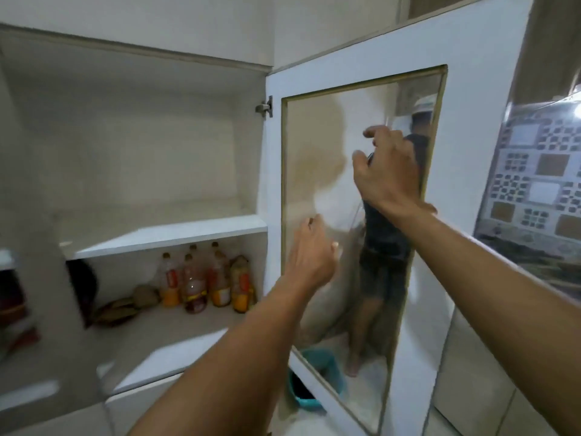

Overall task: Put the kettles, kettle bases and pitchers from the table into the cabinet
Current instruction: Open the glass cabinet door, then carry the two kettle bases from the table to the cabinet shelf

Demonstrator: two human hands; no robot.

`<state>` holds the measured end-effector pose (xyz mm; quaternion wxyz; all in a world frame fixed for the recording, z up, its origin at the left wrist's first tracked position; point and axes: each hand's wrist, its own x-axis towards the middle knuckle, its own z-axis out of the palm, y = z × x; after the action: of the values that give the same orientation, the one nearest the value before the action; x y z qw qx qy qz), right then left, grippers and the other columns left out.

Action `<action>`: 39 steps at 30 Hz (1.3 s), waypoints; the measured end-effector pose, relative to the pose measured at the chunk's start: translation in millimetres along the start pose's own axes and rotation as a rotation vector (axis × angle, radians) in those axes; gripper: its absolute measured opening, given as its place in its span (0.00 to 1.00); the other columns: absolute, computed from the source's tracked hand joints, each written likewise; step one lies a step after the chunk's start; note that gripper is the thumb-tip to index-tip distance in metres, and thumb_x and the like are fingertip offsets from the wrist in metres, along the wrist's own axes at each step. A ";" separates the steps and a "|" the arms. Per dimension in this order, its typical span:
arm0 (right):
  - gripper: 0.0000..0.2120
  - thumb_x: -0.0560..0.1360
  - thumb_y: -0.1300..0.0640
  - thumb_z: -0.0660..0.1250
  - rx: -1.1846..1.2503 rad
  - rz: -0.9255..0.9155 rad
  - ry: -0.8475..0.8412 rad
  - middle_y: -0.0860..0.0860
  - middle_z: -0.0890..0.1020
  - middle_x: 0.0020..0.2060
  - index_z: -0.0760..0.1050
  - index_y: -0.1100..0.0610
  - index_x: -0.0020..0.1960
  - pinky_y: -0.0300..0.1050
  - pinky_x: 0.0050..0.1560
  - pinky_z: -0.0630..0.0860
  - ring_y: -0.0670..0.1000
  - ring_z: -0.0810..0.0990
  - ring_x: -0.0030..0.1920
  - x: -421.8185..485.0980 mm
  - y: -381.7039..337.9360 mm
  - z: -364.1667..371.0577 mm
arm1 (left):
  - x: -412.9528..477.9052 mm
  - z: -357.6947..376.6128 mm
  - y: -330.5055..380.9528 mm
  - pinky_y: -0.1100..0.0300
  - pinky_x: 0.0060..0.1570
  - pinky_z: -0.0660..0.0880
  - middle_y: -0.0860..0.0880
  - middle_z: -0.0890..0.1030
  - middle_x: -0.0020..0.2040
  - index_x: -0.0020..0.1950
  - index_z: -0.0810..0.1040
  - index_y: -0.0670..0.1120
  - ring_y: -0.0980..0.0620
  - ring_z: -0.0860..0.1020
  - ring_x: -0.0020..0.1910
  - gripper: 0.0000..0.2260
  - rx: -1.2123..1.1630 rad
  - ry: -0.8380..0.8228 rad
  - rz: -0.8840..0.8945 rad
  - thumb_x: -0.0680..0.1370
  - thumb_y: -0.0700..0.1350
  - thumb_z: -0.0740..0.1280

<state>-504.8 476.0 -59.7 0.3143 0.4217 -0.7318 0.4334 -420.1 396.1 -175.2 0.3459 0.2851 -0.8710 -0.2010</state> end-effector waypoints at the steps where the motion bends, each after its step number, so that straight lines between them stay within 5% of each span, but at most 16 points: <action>1: 0.21 0.80 0.53 0.61 0.002 -0.006 -0.112 0.56 0.72 0.69 0.68 0.55 0.72 0.57 0.64 0.72 0.60 0.70 0.67 -13.1 -20.6 17.0 | -10.2 -23.7 -27.2 0.46 0.70 0.67 0.41 0.62 0.76 0.76 0.60 0.43 0.40 0.66 0.73 0.26 0.068 0.034 -0.049 0.80 0.48 0.63; 5: 0.26 0.80 0.46 0.60 0.051 -0.071 -0.435 0.55 0.66 0.74 0.61 0.51 0.76 0.62 0.68 0.66 0.61 0.63 0.73 -72.4 -104.4 91.7 | -62.2 -124.0 -122.9 0.39 0.73 0.60 0.40 0.59 0.78 0.78 0.56 0.41 0.39 0.58 0.77 0.31 0.328 0.174 -0.292 0.81 0.52 0.63; 17: 0.30 0.79 0.42 0.60 0.396 -0.413 -0.887 0.54 0.60 0.78 0.58 0.48 0.78 0.66 0.73 0.62 0.60 0.59 0.77 -244.5 -377.5 275.7 | -244.4 -312.9 -326.3 0.37 0.73 0.58 0.41 0.60 0.77 0.79 0.54 0.44 0.39 0.60 0.76 0.32 0.580 0.371 -0.853 0.80 0.54 0.62; 22: 0.31 0.79 0.43 0.61 0.476 -0.568 -1.069 0.54 0.57 0.80 0.57 0.46 0.79 0.63 0.74 0.61 0.60 0.58 0.78 -317.9 -460.3 367.1 | -295.4 -328.7 -417.8 0.39 0.70 0.61 0.42 0.62 0.76 0.77 0.56 0.44 0.39 0.62 0.75 0.30 0.602 0.416 -1.115 0.80 0.53 0.62; 29: 0.34 0.77 0.42 0.64 0.529 -0.876 -1.343 0.54 0.60 0.78 0.57 0.50 0.78 0.61 0.71 0.65 0.62 0.61 0.76 -412.2 -545.8 513.7 | -345.8 -327.5 -554.8 0.38 0.75 0.52 0.41 0.50 0.81 0.81 0.48 0.44 0.39 0.52 0.79 0.38 0.566 0.503 -1.589 0.80 0.58 0.64; 35: 0.51 0.68 0.29 0.66 0.379 -1.010 -1.501 0.54 0.47 0.81 0.45 0.48 0.80 0.66 0.73 0.59 0.64 0.52 0.78 -478.2 -555.8 599.4 | -390.8 -274.6 -621.7 0.41 0.74 0.58 0.40 0.54 0.80 0.80 0.49 0.40 0.39 0.54 0.78 0.51 0.516 0.669 -1.832 0.70 0.61 0.73; 39: 0.64 0.60 0.23 0.68 0.307 -1.009 -1.593 0.57 0.35 0.79 0.32 0.44 0.79 0.70 0.74 0.47 0.66 0.41 0.79 -514.4 -553.6 635.9 | -408.9 -251.7 -648.9 0.45 0.78 0.48 0.42 0.44 0.82 0.80 0.40 0.40 0.41 0.43 0.80 0.63 0.488 0.721 -1.952 0.63 0.68 0.75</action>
<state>157.5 -67.3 -551.4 -0.1850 0.8954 -0.3977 -0.0762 237.0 126.5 -558.8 0.2059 0.9632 -0.1291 -0.1149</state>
